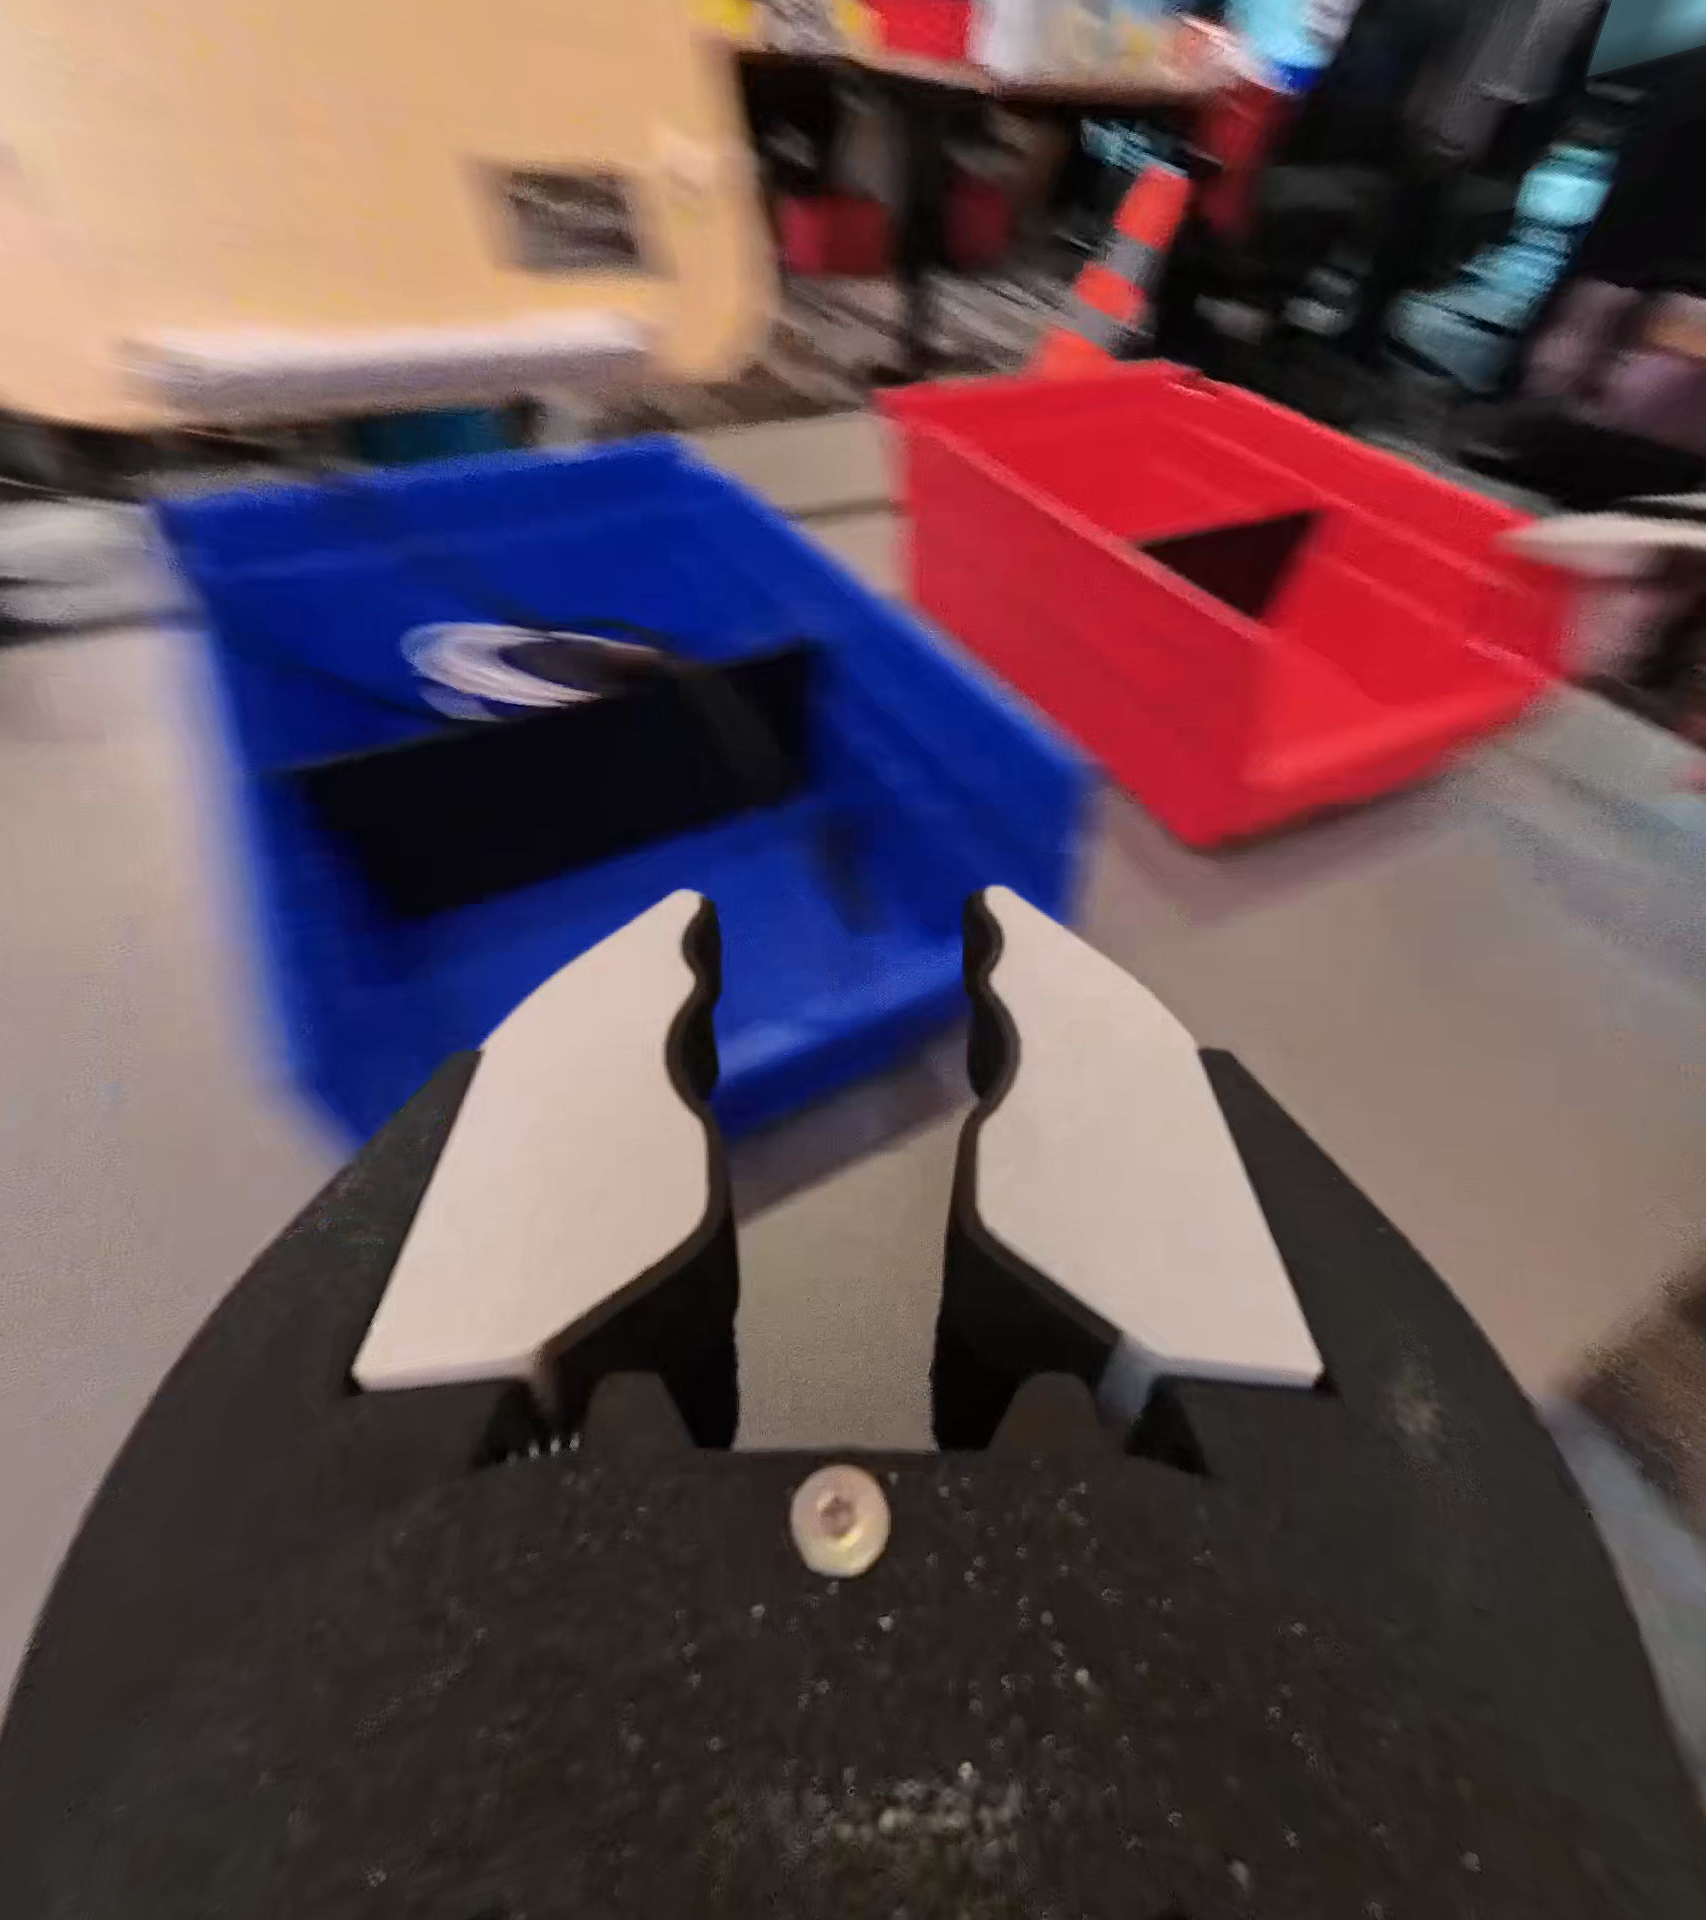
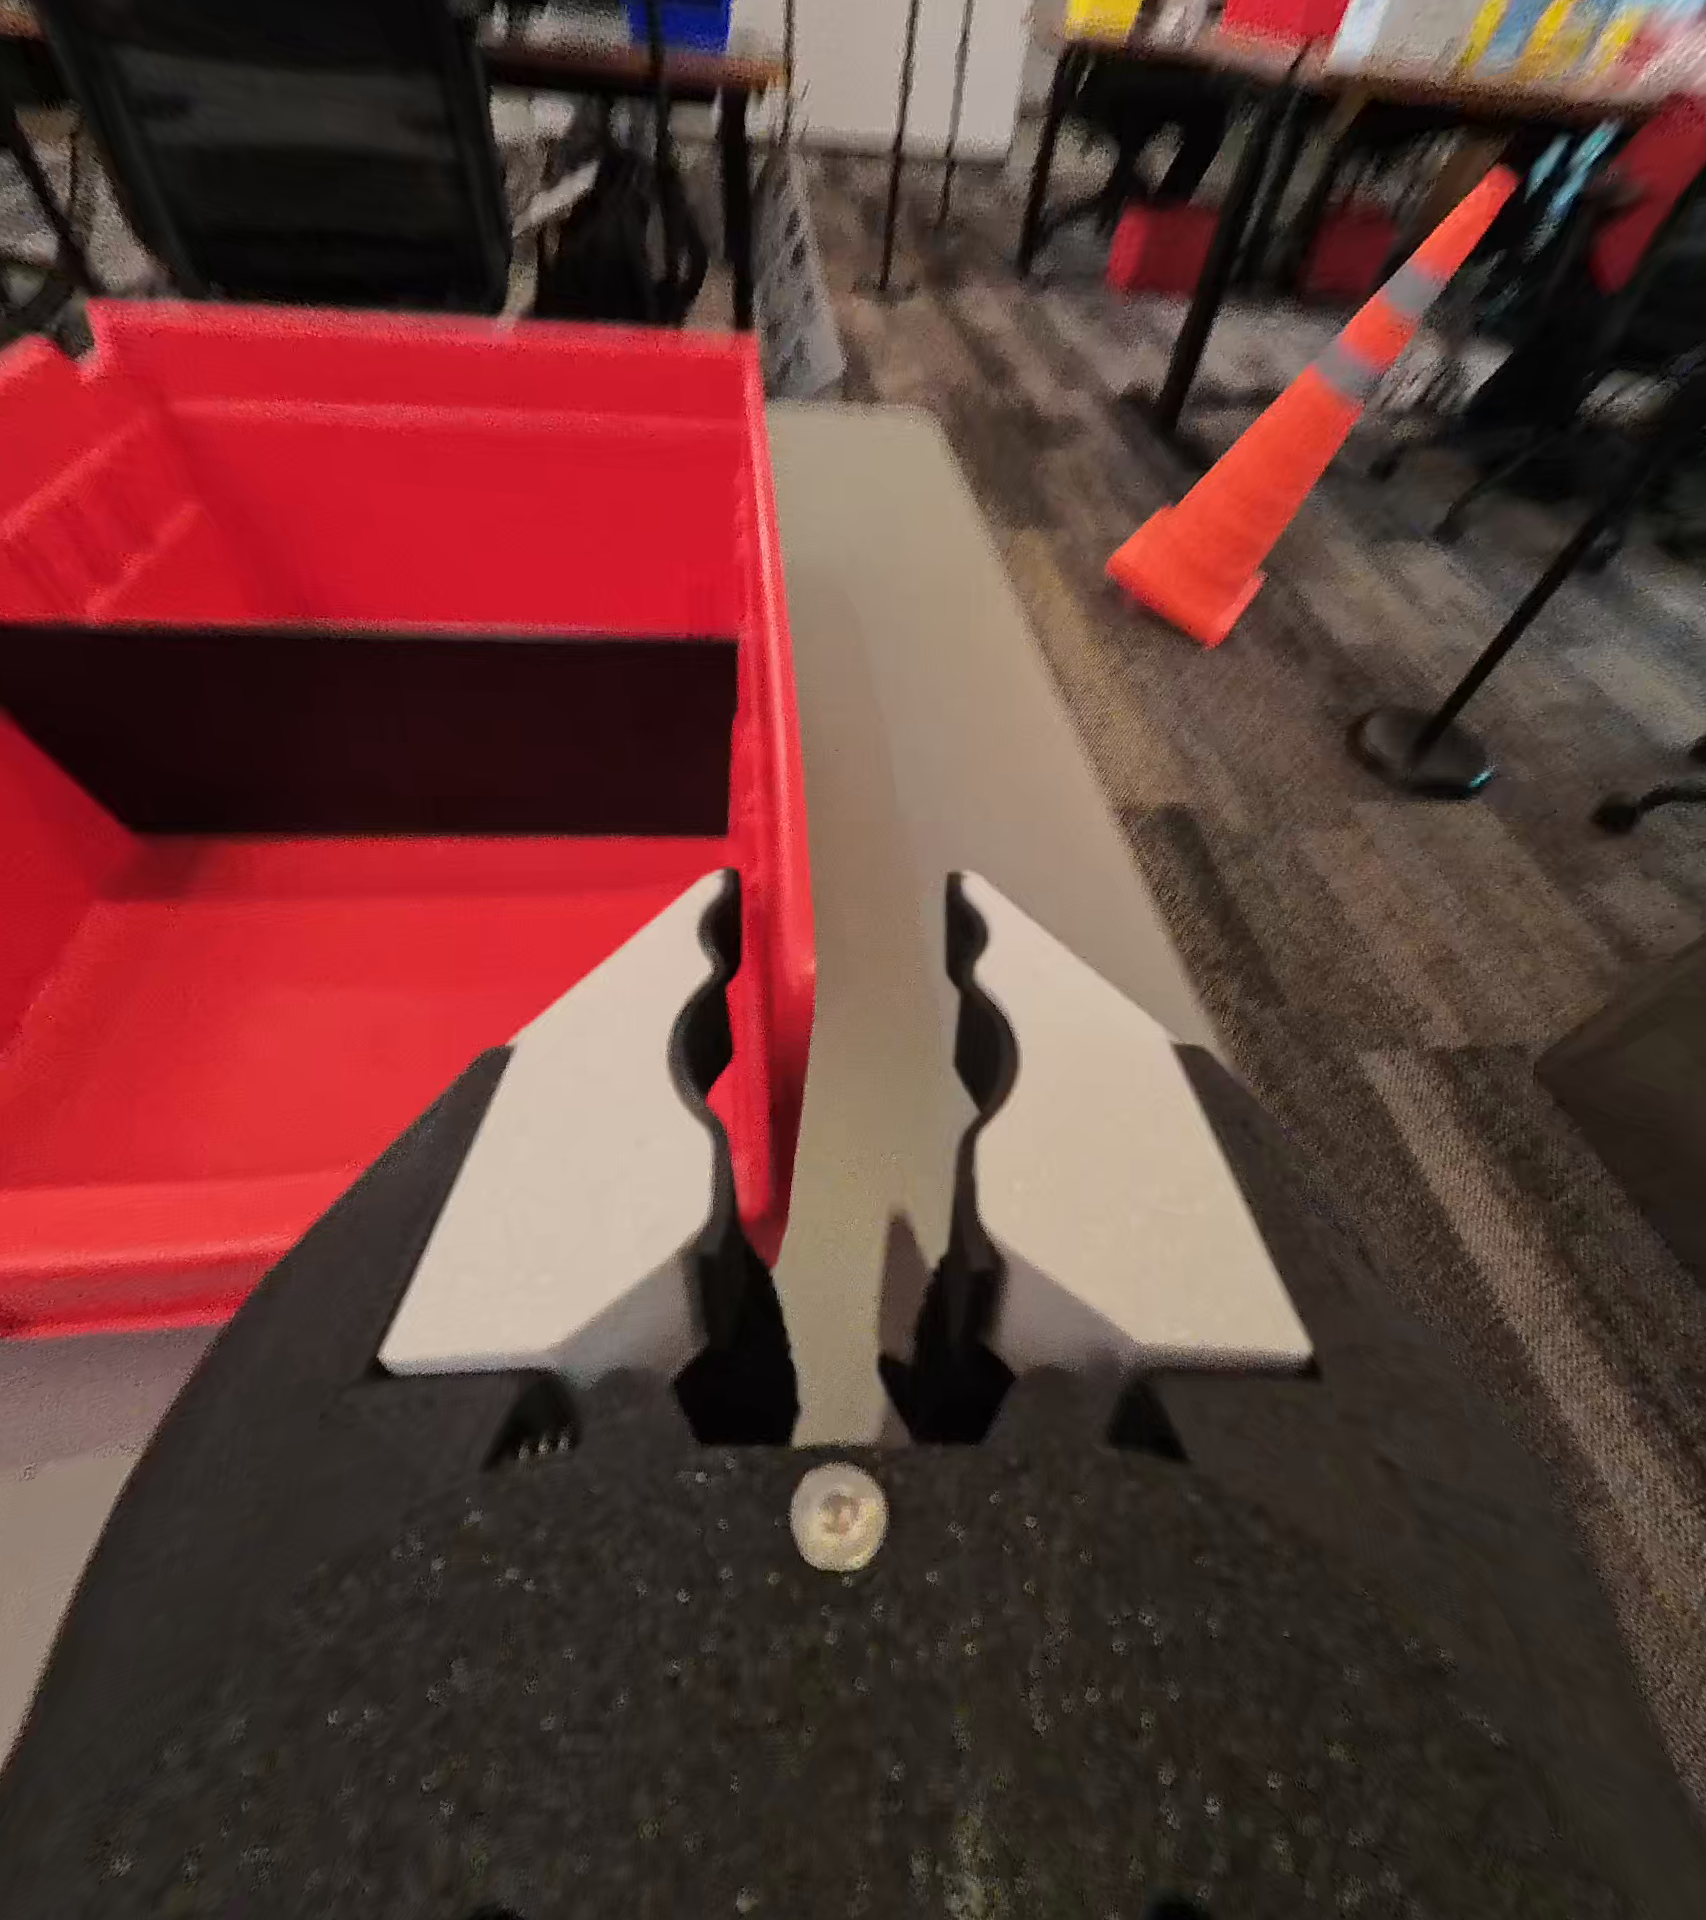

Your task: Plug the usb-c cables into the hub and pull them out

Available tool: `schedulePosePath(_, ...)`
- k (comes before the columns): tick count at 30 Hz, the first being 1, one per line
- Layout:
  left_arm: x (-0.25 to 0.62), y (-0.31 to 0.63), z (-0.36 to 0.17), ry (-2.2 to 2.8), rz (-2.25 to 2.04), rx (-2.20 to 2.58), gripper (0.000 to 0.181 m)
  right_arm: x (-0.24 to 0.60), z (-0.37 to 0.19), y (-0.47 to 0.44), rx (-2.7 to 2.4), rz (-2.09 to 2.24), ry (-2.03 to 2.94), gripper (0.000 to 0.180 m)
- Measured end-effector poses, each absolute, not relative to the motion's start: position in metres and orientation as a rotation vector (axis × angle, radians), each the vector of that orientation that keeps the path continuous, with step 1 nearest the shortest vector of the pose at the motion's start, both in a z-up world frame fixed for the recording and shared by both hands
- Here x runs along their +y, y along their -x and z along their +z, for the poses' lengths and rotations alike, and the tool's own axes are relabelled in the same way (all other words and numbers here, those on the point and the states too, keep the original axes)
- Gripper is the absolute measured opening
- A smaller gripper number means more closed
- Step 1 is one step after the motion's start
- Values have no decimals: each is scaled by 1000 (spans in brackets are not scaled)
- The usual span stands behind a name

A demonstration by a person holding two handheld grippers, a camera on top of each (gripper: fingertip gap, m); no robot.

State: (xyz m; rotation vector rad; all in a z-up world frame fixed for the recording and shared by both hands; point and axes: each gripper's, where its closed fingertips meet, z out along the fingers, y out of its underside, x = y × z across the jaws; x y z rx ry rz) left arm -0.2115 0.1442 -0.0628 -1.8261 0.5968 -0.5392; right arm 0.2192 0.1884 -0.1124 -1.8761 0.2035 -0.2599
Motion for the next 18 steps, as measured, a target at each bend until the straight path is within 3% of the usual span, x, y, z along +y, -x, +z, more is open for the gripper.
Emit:
schedulePosePath(3, 185, 302, -73, 1814, -300, 377, 51, 170, -48, -206, 215, -449, 1687, 47)
schedulePosePath(6, 207, 321, -109, 1929, -321, 351, 61, 179, -20, -86, -10, -211, 1651, 40)
schedulePosePath(10, 219, 301, -135, 1990, -386, 424, 54, 192, -81, 85, -172, 266, 1825, 56)
schedulePosePath(12, 227, 299, -138, 1992, -375, 414, 32, 201, -119, 112, -172, 244, 1910, 56)
schedulePosePath(13, 231, 299, -140, 1997, -369, 398, 27, 207, -132, 119, -179, 206, 1950, 54)
schedulePosePath(15, 235, 304, -141, 2007, -368, 384, 15, 219, -148, 121, -139, 76, 1990, 14)
schedulePosePath(18, 239, 325, -139, 2031, -250, 407, 8, 221, -144, 130, -106, -49, 1996, 5)
